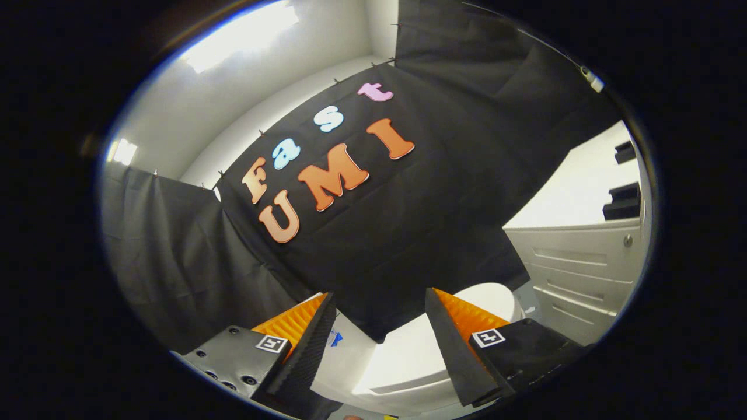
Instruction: Open the toilet lid.
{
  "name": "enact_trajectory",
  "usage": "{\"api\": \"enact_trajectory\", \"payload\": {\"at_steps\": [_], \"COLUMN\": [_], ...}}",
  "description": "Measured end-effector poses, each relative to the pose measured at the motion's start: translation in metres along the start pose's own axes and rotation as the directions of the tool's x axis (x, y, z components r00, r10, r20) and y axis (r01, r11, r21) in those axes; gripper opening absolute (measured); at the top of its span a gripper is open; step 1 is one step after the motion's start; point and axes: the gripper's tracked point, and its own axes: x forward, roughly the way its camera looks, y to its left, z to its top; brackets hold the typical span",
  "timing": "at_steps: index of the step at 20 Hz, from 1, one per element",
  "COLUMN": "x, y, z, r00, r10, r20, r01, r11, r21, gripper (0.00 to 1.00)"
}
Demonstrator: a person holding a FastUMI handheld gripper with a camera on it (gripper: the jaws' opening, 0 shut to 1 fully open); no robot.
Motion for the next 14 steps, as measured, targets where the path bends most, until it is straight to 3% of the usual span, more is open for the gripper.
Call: {"api": "enact_trajectory", "payload": {"at_steps": [7,14], "x": [-0.018,-0.021], "y": [-0.093,-0.180], "z": [-0.088,-0.152], "r00": [0.990,0.962], "r10": [-0.097,-0.209], "r20": [-0.103,-0.177], "r01": [0.118,0.262], "r11": [0.968,0.888], "r21": [0.221,0.377], "gripper": [0.98,0.98]}}
